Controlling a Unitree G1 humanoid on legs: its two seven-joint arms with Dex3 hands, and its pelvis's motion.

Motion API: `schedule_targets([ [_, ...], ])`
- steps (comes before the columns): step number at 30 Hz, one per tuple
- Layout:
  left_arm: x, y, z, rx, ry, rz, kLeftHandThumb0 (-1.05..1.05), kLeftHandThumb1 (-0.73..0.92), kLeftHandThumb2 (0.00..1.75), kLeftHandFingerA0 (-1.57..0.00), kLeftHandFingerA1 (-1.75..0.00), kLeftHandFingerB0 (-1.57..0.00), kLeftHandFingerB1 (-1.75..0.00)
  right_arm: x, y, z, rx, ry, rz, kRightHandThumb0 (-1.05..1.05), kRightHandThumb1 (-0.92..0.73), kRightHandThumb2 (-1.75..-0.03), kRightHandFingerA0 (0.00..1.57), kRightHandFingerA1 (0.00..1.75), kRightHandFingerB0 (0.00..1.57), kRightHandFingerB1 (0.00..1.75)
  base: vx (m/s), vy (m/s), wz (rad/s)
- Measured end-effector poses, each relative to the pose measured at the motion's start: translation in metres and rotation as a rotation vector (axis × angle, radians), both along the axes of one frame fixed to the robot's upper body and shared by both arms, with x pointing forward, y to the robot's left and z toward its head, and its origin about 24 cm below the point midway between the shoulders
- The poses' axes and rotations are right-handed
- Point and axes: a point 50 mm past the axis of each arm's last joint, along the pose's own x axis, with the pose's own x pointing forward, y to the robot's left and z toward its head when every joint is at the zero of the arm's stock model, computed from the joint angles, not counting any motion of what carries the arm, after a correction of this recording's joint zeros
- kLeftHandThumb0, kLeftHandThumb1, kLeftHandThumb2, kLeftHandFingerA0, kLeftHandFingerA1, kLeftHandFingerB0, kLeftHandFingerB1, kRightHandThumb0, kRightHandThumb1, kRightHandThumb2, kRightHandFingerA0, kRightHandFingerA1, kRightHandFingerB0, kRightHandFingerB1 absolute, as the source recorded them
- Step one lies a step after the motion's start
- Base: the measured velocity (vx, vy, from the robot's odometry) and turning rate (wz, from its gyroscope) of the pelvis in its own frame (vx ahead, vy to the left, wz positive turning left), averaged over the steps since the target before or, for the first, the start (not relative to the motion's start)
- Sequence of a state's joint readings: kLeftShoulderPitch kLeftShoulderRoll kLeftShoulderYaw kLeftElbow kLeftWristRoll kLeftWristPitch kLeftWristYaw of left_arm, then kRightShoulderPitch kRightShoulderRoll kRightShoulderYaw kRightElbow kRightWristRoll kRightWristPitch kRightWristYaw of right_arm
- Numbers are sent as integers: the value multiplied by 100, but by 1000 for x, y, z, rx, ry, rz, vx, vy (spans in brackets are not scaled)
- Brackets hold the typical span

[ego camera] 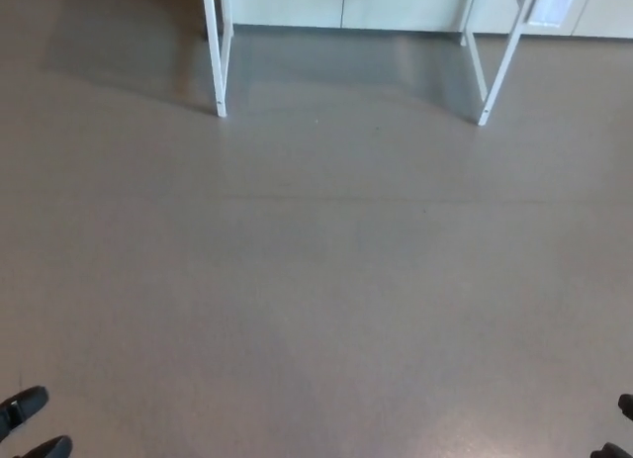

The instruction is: The robot walk towards a table in front and then pushes a layer of a file tray back to its original position using its right hand

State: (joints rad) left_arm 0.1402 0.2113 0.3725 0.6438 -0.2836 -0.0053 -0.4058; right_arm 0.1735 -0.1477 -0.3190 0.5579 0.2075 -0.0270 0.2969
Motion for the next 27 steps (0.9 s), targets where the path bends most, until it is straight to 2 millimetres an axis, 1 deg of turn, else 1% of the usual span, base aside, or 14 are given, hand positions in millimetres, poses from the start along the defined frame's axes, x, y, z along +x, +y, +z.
schedule_targets([
  [3,-2,0,-1,-1,6,1,-21,52,61,-46,-43,-42,-38,-1,0,-1,0,3,0,-33,-42,-66,60,58,39,48,190,-187,22],
  [4,-3,0,-1,-2,8,2,-23,51,61,-47,-43,-42,-39,-2,-1,-1,-1,5,-1,-31,-43,-65,60,58,40,47,308,-194,-100],
  [5,-2,-1,-1,-2,4,0,-22,52,61,-47,-43,-42,-39,-2,1,-2,6,10,0,-32,-43,-67,61,60,41,48,229,-280,43],
  [7,1,-4,-2,-7,-3,-6,-22,52,61,-47,-43,-42,-39,-1,-2,1,-7,2,-2,-32,-43,-67,61,60,41,48,216,-251,20],
  [12,1,-4,-2,-7,-4,-6,-21,51,61,-48,-44,-44,-39,1,-3,0,-9,0,-3,-32,-44,-66,61,59,41,48,159,-117,-5],
  [16,0,-4,-2,-7,-3,-5,-21,52,61,-48,-44,-44,-39,0,-3,-1,-7,5,-5,-33,-44,-67,60,59,40,48,149,5,-15],
  [20,2,-5,-2,-12,-4,-5,-21,52,61,-49,-44,-44,-39,-1,-3,-2,-6,9,-6,-33,-43,-66,58,58,41,48,250,191,-22],
  [23,1,0,-1,-2,-5,1,-21,53,61,-47,-44,-41,-38,-2,0,-3,-1,9,-3,-32,-43,-66,60,58,40,48,247,183,1],
  [24,1,0,-1,-2,-2,2,-21,52,61,-47,-43,-42,-38,-3,0,-3,0,11,-4,-24,-53,-56,62,52,43,41,244,120,8],
  [25,-2,0,-2,-2,4,4,-21,52,61,-47,-43,-42,-38,-4,0,-4,-1,13,-4,-24,-53,-56,62,52,43,41,217,95,1],
  [26,-4,0,-3,-2,11,5,-21,52,61,-48,-44,-41,-39,-6,-1,-4,0,17,-4,-31,-43,-66,58,57,39,47,198,48,7],
  [27,-8,0,-4,-1,19,6,-22,50,60,-49,-44,-43,-39,-10,-1,-6,1,25,-5,-32,-43,-66,59,57,39,47,230,35,5],
])
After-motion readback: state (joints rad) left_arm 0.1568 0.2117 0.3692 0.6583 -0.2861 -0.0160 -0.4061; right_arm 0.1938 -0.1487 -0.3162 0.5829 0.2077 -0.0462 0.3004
